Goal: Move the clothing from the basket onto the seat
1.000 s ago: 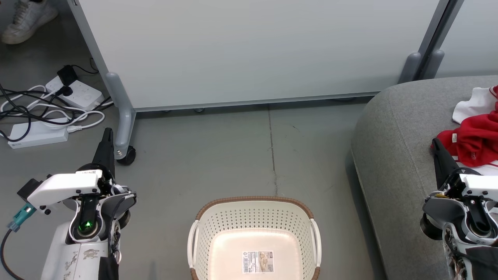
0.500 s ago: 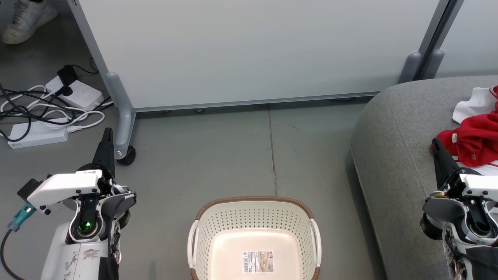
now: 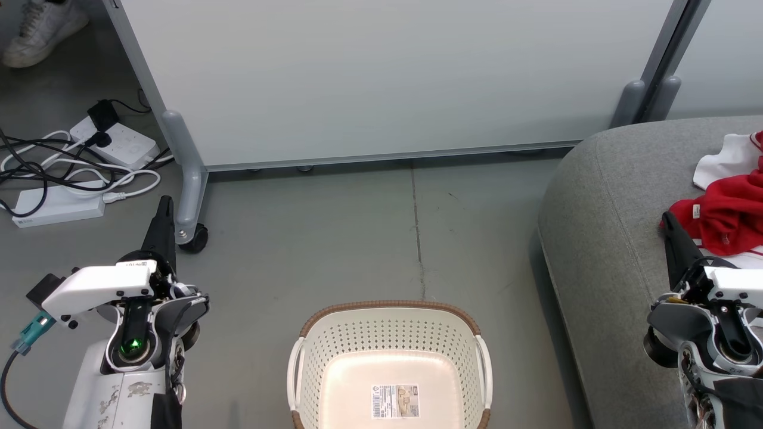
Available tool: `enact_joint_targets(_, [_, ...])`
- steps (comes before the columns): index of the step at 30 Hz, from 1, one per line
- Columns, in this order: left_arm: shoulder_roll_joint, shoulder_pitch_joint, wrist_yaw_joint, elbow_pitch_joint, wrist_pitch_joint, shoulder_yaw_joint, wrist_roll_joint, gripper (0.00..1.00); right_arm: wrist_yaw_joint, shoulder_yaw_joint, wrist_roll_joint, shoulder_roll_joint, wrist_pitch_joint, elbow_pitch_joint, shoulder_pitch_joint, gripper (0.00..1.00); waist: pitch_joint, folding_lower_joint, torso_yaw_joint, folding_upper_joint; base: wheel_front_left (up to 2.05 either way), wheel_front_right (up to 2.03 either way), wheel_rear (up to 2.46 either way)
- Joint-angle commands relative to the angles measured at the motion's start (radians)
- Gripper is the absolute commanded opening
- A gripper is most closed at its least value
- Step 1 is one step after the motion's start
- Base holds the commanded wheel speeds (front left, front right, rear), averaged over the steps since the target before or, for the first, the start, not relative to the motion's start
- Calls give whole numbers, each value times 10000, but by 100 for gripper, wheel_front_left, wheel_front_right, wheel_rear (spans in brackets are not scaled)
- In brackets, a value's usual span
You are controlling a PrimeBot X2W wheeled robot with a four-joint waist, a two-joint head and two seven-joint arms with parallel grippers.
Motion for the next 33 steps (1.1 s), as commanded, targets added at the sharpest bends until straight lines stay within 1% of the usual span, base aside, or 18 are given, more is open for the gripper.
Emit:
enact_joint_targets(1, [20,-81,-44,4,25,30,31,0,22,-21,11,-37,26,14,-81,0,0,0,0,0,0,0,0])
enact_joint_targets(33, [19,-80,-44,2,16,13,14,0,22,-24,7,-35,30,13,-81,0,0,0,0,0,0,0,0])
